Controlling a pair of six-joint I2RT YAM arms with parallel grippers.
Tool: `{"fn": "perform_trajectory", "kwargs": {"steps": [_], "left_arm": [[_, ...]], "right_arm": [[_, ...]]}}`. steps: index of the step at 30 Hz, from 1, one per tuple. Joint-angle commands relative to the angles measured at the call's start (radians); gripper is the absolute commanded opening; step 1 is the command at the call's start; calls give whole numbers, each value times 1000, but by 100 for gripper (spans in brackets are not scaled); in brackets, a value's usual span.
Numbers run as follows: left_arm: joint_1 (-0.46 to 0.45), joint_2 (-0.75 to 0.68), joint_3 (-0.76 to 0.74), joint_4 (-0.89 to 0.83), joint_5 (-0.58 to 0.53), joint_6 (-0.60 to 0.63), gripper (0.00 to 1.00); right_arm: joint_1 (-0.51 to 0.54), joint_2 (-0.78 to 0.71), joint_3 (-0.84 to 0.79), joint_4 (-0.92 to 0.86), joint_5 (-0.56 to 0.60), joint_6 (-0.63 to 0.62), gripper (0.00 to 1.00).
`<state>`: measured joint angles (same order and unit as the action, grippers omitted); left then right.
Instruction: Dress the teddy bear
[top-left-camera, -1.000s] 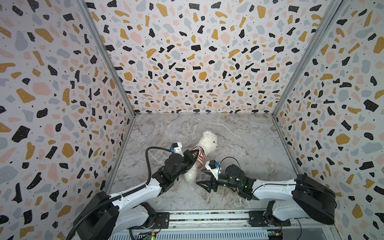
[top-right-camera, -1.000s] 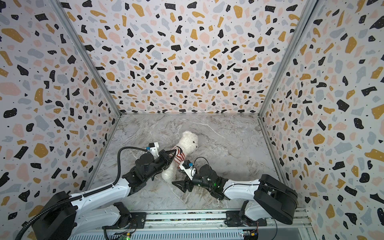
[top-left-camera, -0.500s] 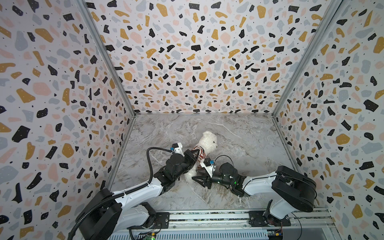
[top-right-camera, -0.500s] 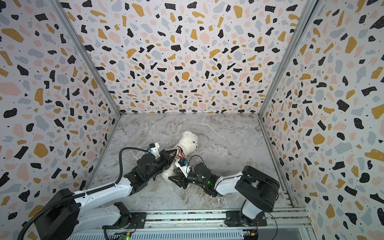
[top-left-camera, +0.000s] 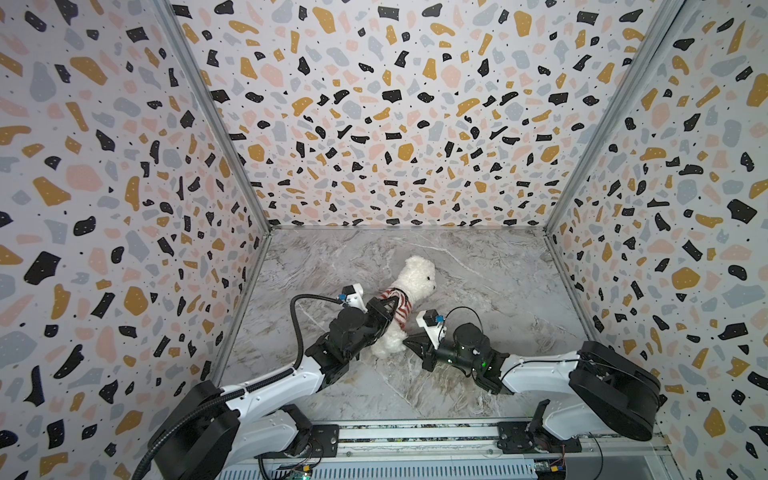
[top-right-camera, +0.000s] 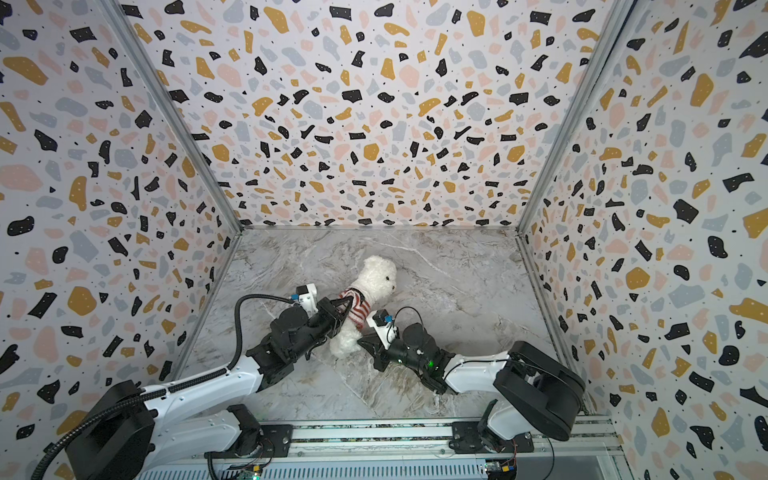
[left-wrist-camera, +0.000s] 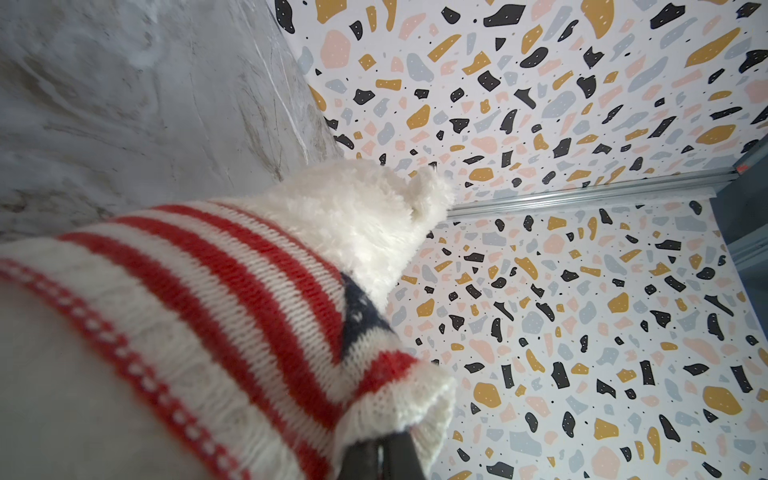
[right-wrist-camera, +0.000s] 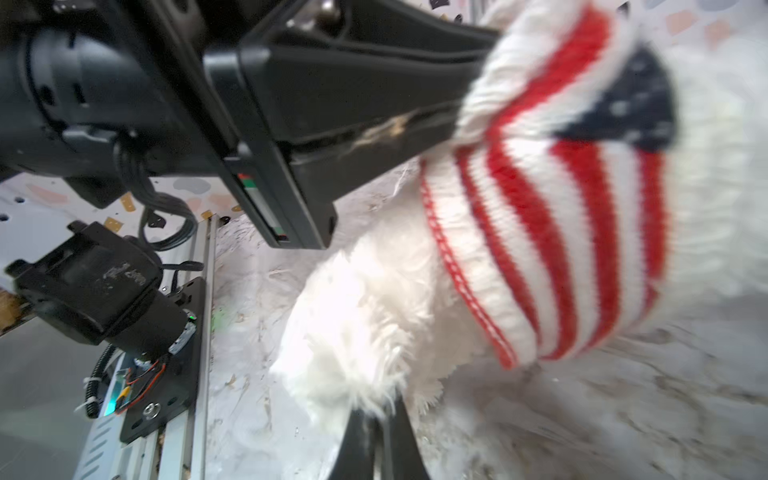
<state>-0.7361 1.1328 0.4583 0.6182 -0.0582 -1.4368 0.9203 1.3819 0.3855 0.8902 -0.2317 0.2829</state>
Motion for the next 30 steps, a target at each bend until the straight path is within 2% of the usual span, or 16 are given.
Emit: {"fn": "perform_trajectory", "kwargs": {"steps": [1, 10, 15, 18, 24, 27, 30], "left_arm": [[4, -32, -10, 104, -6, -7, 0], [55, -60, -73, 115, 55, -6, 0], [58, -78, -172, 145, 89, -12, 0], [58, -108, -230, 89, 111, 20, 0], [58, -227, -405, 47, 97, 3, 0], [58, -267, -449, 44, 95, -7, 0], [57, -268, -460, 72, 105, -13, 0]], "right_arm": [[-45, -107, -32, -143, 100, -53, 0], [-220, -337, -49, -405, 200, -138, 0], [-242, -353, -13, -508, 258, -214, 0], [-247, -350, -9, -535, 270, -226, 0], [-224, -329, -9, -584, 195, -224, 0], [-139, -364, -1, -615, 196, -240, 12], [-29, -437, 11, -646, 239, -229, 33]]}}
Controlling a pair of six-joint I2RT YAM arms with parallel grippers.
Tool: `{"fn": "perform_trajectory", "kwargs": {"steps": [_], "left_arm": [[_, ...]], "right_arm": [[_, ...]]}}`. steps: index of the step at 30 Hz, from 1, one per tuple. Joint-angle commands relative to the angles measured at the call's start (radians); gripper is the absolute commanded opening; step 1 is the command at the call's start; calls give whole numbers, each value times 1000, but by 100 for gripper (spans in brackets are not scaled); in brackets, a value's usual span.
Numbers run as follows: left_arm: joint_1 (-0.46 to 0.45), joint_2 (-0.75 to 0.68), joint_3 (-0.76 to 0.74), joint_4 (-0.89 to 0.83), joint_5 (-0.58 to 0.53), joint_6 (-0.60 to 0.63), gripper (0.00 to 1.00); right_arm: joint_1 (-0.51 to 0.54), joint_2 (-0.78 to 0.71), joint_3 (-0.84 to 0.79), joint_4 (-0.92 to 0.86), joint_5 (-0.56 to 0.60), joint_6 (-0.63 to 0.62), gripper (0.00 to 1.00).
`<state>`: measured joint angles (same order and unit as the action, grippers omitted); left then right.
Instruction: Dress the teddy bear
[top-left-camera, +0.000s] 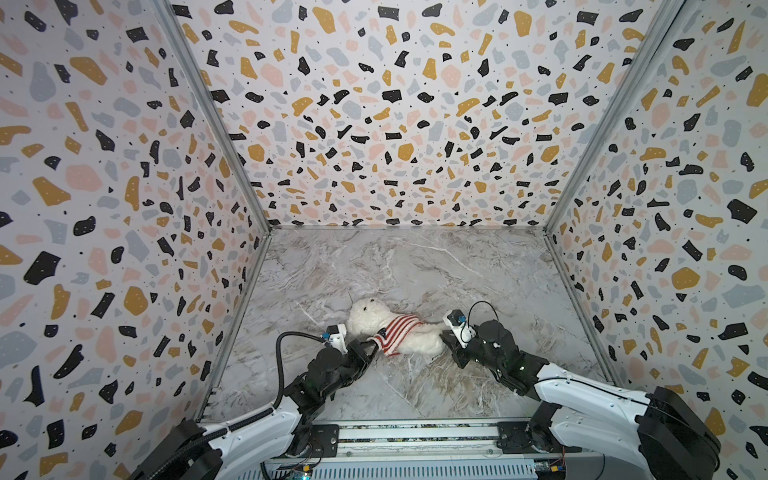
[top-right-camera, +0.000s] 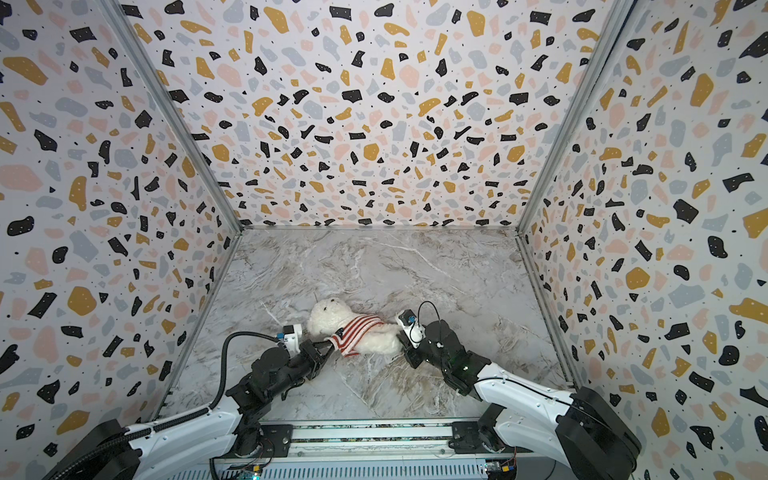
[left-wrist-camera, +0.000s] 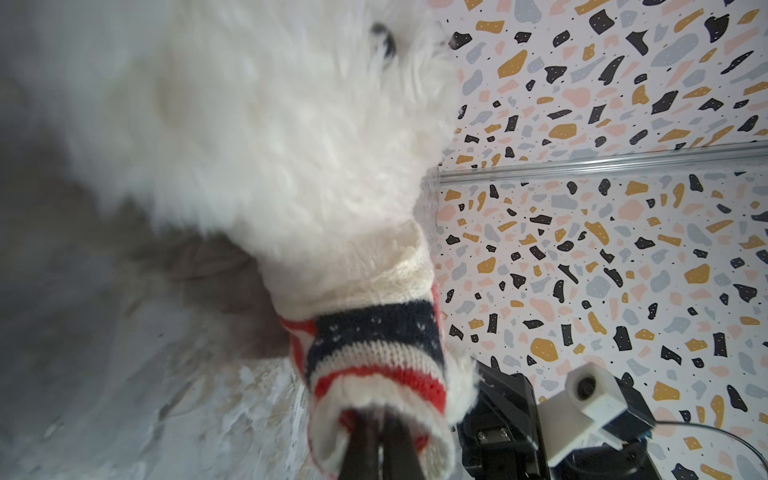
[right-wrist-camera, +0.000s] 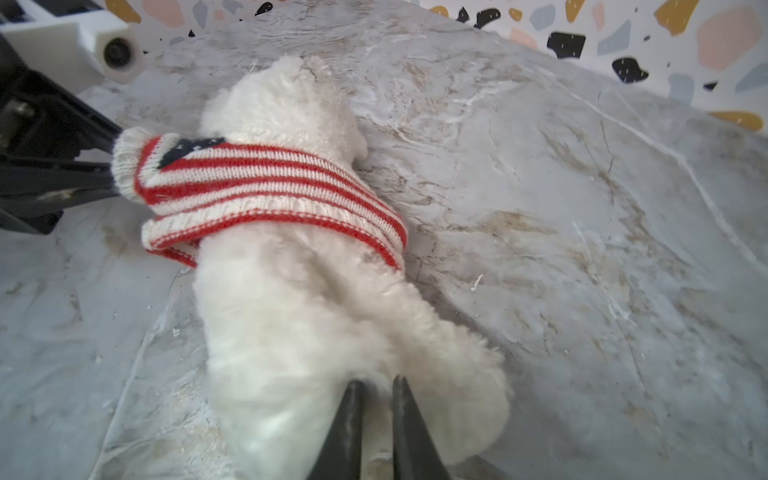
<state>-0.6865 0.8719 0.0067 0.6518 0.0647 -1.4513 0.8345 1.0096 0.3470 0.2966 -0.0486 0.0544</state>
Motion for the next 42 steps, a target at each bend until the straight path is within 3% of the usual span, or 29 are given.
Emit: {"fn": "perform_trajectory", "kwargs": {"steps": [1, 4, 7, 12, 19, 29, 34, 42], "left_arm": [[3, -3, -13, 60, -16, -8, 0], [-13, 11, -26, 116, -21, -38, 0], [-33, 22, -25, 149, -26, -59, 0], [-84, 58, 2, 157, -48, -69, 0], [-162, 134, 28, 205, -87, -87, 0], [-201, 146, 34, 200, -121, -92, 0], [-217, 157, 35, 203, -125, -93, 0], [-230, 155, 33, 209, -128, -93, 0]], "right_arm": [[84, -84, 62, -71, 62, 24, 41], [156, -115, 83, -103, 54, 122, 58], [231, -115, 74, -73, 46, 242, 59], [342, -33, 35, 120, 39, 372, 61], [346, 226, -15, 451, -12, 435, 64], [236, 479, -10, 682, -102, 476, 67], [204, 546, 41, 715, -152, 458, 60], [189, 600, 72, 714, -155, 442, 24]]}}
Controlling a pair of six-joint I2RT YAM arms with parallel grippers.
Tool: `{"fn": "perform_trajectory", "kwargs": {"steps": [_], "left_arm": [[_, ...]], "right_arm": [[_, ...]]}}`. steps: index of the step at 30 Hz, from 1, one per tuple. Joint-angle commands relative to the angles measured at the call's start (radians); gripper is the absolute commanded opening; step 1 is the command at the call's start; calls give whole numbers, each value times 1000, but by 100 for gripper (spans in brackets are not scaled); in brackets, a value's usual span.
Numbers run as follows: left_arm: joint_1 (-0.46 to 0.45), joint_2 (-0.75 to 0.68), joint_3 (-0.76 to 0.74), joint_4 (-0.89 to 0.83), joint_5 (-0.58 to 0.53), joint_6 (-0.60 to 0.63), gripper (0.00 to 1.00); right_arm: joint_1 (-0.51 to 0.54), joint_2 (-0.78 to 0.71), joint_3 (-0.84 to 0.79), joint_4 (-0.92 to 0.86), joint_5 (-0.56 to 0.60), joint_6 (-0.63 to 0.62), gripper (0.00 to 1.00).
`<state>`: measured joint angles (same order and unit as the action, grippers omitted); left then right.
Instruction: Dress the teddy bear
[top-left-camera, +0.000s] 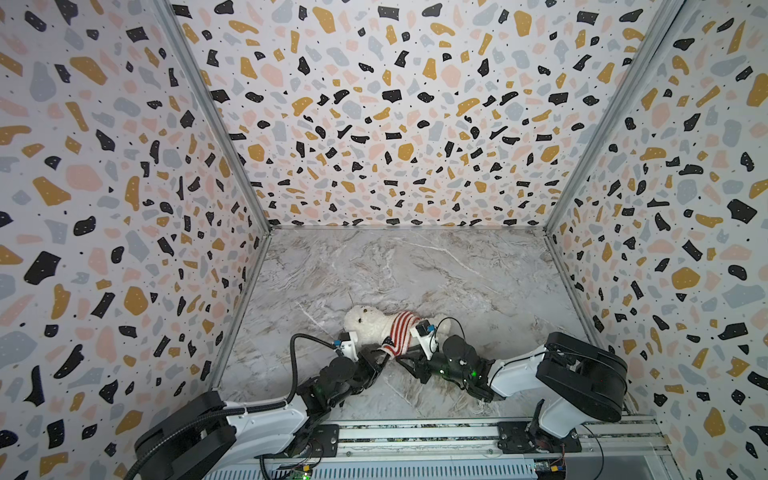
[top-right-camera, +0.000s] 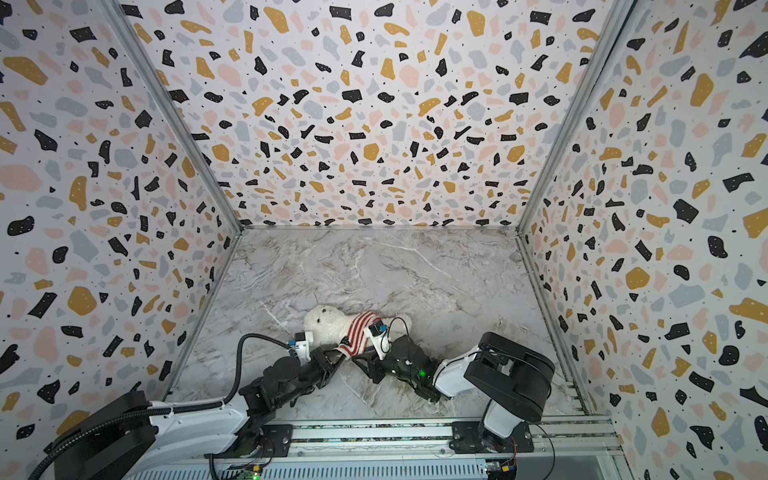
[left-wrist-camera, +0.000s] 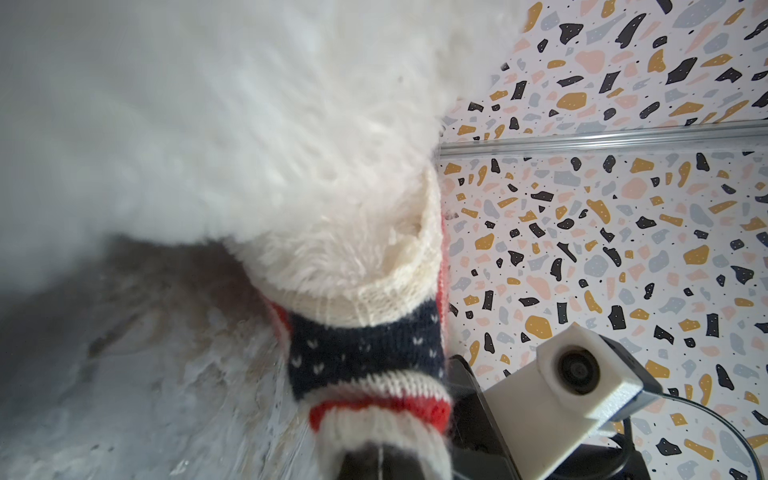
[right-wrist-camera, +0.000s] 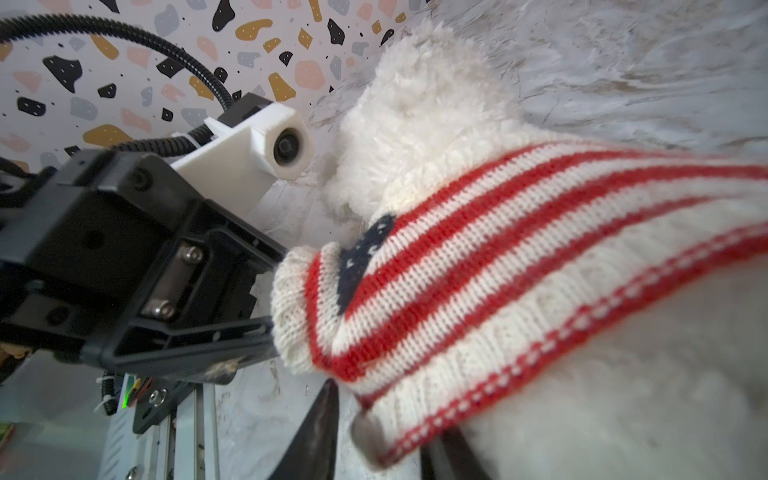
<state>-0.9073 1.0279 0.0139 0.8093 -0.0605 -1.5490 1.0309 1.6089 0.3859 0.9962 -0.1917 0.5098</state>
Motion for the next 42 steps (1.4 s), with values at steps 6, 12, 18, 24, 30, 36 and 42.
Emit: {"fn": "perform_trajectory", "kwargs": {"steps": [6, 12, 18, 24, 30, 36, 42], "left_arm": [[-9, -45, 21, 2, -17, 21, 0], [-10, -95, 10, -67, -36, 76, 0], [0, -142, -9, -146, -16, 149, 0], [14, -157, -12, -210, 52, 229, 0], [31, -149, 52, -372, 156, 418, 0], [50, -148, 104, -512, 245, 576, 0], [64, -112, 170, -622, 250, 697, 0]], "right_arm": [[-32, -41, 19, -49, 23, -29, 0], [-50, -124, -5, -151, 119, -54, 0], [-83, -163, -10, -178, 130, -63, 0], [-98, -157, 1, -202, 136, -70, 0], [-98, -152, 5, -227, 157, -70, 0], [-104, -168, -1, -245, 172, -69, 0], [-103, -177, 10, -277, 151, -78, 0]]}}
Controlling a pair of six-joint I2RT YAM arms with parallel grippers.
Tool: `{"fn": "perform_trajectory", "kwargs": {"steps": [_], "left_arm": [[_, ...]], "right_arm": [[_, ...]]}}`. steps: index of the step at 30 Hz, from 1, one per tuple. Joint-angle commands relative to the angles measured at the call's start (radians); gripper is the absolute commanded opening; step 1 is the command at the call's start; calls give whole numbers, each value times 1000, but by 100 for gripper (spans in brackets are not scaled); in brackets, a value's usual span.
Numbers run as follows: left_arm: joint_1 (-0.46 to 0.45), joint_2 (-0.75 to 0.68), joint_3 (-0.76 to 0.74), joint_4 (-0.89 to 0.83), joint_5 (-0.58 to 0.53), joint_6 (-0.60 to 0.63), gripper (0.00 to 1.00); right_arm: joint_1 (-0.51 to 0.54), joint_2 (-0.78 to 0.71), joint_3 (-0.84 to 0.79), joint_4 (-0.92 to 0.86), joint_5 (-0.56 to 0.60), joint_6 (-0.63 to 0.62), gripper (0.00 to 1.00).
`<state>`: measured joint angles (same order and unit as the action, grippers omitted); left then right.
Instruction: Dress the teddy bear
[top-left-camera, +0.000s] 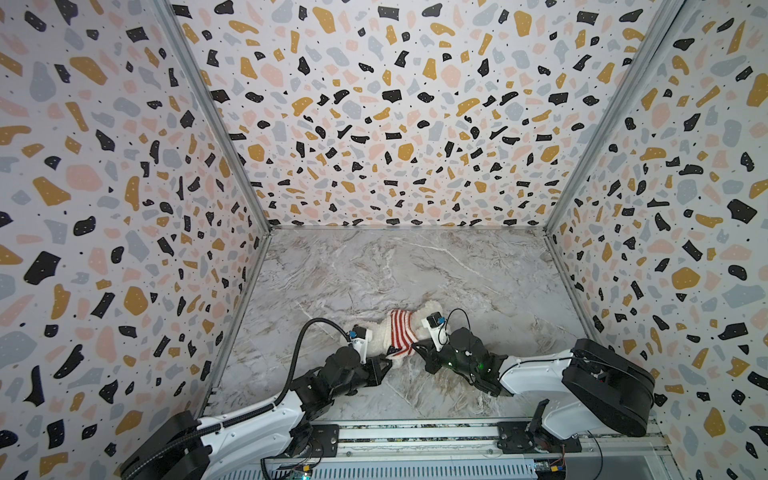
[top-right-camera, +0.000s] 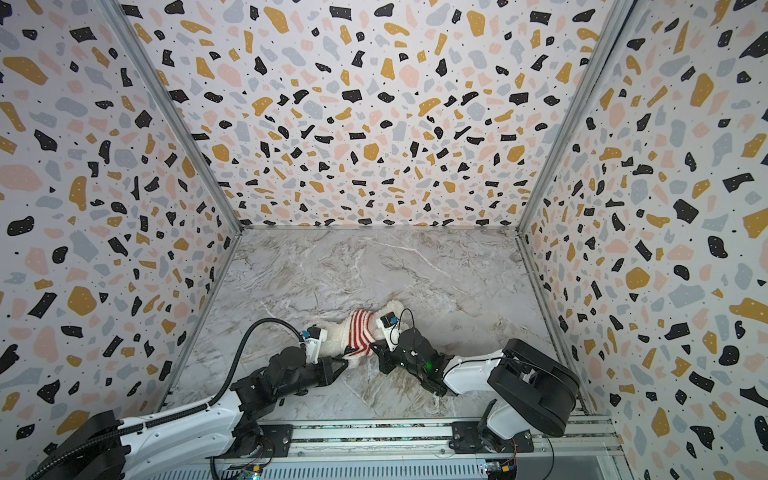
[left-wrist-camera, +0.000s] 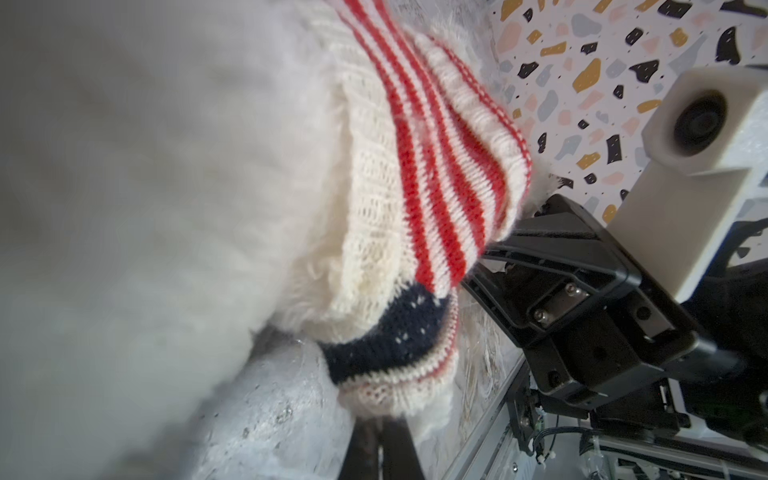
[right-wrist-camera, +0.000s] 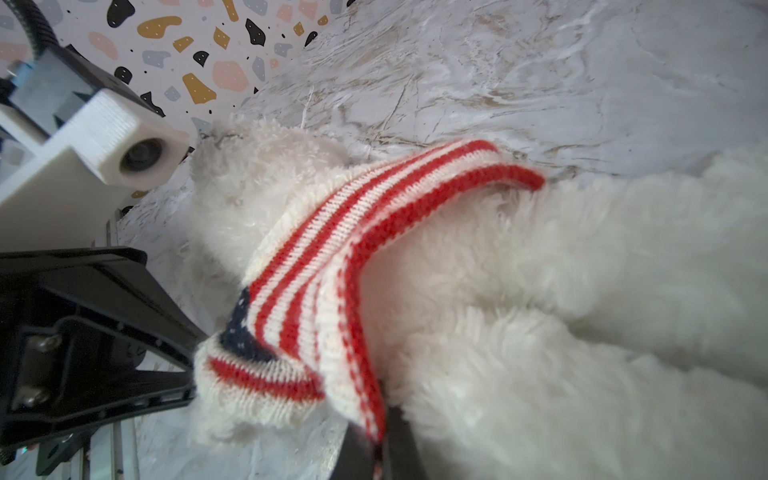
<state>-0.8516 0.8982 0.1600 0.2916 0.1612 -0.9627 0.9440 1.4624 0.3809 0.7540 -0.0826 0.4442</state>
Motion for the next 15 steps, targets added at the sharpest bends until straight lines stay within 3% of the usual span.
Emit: {"fn": "perform_trajectory", "kwargs": {"steps": [1, 6, 11, 15], "left_arm": [[10, 27, 26, -95, 27, 110, 0], [16, 53, 35, -48, -6, 89, 0], [16, 12, 6, -10, -56, 63, 0], [18, -19, -24, 2, -81, 44, 0]], "right_arm": [[-14, -37, 14, -38, 28, -12, 2], [-4, -159, -50, -40, -47, 2, 21], [49, -355, 33, -360, 10, -102, 44], [47, -351, 165, -518, -1, -212, 66]]}}
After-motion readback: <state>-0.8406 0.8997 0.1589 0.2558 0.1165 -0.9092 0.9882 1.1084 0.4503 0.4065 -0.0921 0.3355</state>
